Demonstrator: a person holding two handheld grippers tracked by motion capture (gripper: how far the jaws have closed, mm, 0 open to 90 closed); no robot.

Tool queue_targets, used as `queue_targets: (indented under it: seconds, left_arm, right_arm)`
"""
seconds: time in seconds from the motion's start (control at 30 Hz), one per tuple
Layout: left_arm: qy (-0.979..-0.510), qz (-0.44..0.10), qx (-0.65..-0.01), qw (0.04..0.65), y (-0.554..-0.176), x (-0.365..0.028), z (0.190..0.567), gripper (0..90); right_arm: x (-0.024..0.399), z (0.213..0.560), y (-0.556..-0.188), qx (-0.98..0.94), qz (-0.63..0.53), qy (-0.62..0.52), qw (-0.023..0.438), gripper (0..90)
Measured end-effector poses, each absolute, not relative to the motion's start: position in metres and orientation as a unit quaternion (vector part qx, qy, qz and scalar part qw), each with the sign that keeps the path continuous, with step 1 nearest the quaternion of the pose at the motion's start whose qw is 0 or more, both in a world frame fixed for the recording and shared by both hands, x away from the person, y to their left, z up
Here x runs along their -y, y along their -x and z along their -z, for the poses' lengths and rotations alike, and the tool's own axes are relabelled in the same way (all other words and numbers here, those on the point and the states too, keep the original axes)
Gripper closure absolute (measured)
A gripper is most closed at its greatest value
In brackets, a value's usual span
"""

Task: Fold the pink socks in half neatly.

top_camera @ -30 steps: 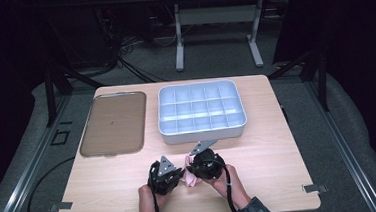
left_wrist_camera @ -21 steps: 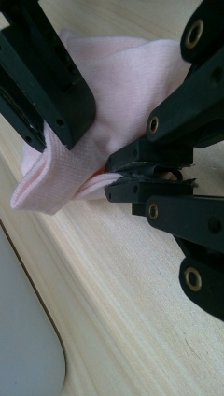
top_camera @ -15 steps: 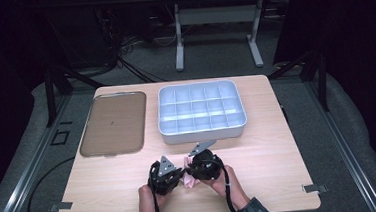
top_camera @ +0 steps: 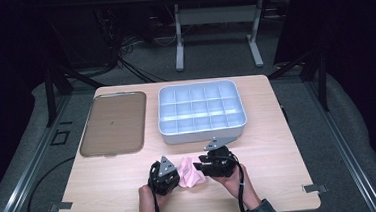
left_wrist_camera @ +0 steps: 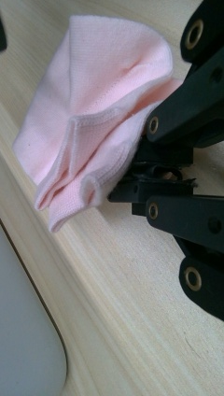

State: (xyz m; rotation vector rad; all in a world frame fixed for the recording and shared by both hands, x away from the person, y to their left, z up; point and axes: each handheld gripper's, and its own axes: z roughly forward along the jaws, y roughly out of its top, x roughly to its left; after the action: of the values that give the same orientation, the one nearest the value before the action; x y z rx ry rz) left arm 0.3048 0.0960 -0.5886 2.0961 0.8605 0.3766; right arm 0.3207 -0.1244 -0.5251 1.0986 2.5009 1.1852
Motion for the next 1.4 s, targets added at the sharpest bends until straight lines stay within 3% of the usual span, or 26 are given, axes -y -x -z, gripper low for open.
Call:
queue_targets:
  seconds: [0.13, 0.27, 0.67, 0.93, 1.1, 1.4]
  left_arm:
    - [-0.832, -0.150, -0.342, 0.410, -0.305, -0.096, 0.589, 85.1]
    - [-0.833, -0.149, -0.342, 0.410, -0.305, -0.096, 0.589, 85.1]
    - [-0.833, -0.151, -0.341, 0.409, -0.304, -0.096, 0.588, 85.0]
    - [-0.817, -0.145, -0.356, 0.430, -0.301, -0.111, 0.582, 76.4]
    - [-0.807, -0.158, -0.359, 0.442, -0.292, -0.127, 0.571, 76.6]
    - [-0.804, -0.163, -0.337, 0.461, -0.285, -0.127, 0.550, 77.7]
  right_arm:
    - [0.124, 0.541, -0.327, -0.850, -0.360, -0.377, 0.078, 77.3]
    - [0.115, 0.556, -0.328, -0.859, -0.350, -0.369, 0.057, 79.9]
    - [0.096, 0.567, -0.329, -0.866, -0.353, -0.351, 0.049, 80.0]
    - [0.098, 0.570, -0.329, -0.867, -0.354, -0.347, 0.050, 80.2]
    - [0.098, 0.567, -0.328, -0.870, -0.349, -0.346, 0.049, 74.9]
    - [0.100, 0.561, -0.331, -0.869, -0.352, -0.344, 0.055, 74.3]
